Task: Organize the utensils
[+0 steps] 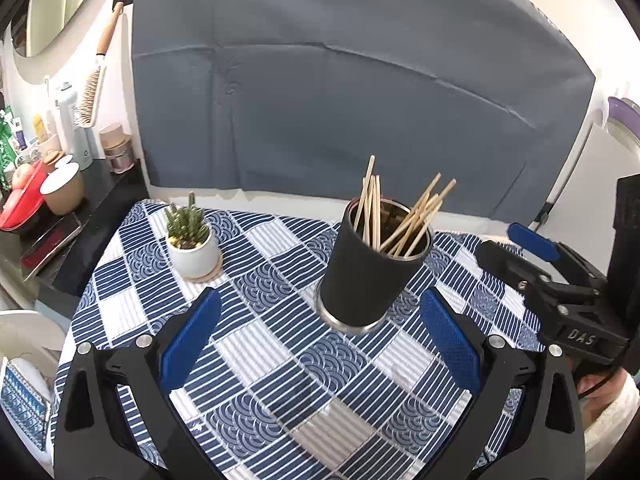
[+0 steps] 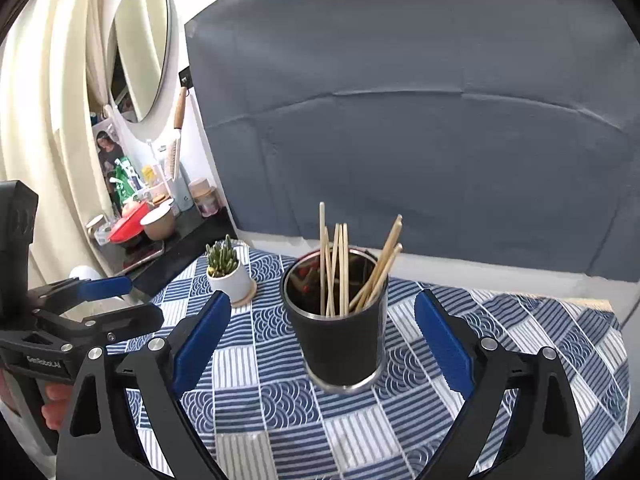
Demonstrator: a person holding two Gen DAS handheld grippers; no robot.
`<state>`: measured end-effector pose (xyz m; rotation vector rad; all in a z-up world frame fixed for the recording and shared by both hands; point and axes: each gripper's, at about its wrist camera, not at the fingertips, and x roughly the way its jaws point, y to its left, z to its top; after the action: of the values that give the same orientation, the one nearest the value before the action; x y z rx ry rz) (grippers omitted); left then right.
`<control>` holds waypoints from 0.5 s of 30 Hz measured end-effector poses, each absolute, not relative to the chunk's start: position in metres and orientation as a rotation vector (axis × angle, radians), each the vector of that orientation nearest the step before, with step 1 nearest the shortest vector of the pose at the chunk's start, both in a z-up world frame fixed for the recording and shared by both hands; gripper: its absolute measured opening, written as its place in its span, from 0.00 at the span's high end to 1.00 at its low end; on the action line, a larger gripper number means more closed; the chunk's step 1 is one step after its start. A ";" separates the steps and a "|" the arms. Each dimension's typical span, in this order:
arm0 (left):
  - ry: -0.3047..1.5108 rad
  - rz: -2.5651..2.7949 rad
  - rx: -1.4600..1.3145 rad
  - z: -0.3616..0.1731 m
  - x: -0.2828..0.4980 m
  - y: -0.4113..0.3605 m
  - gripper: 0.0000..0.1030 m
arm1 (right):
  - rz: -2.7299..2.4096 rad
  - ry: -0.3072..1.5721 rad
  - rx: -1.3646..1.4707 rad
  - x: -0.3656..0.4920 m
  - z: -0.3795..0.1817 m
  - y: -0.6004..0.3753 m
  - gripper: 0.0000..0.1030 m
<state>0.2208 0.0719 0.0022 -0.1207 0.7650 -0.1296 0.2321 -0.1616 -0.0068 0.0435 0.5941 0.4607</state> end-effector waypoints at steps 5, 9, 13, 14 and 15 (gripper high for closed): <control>0.781 -0.152 -0.089 -0.005 0.195 0.074 0.06 | 0.410 0.610 0.067 0.203 -0.009 -0.165 0.12; 0.791 -0.184 -0.093 -0.007 0.175 0.078 0.06 | 0.372 0.612 0.074 0.179 -0.009 -0.167 0.12; 0.794 -0.185 -0.078 -0.003 0.153 0.079 0.06 | 0.354 0.617 0.065 0.155 -0.008 -0.167 0.11; 0.797 -0.185 -0.078 -0.002 0.149 0.079 0.06 | 0.347 0.616 0.063 0.149 -0.007 -0.167 0.11; 0.797 -0.184 -0.077 0.000 0.145 0.080 0.06 | 0.343 0.615 0.063 0.144 -0.007 -0.168 0.11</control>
<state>0.1447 0.0798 -0.0005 -0.0774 0.7972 -0.1839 0.1438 -0.1682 -0.0069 0.0631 0.6151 0.3430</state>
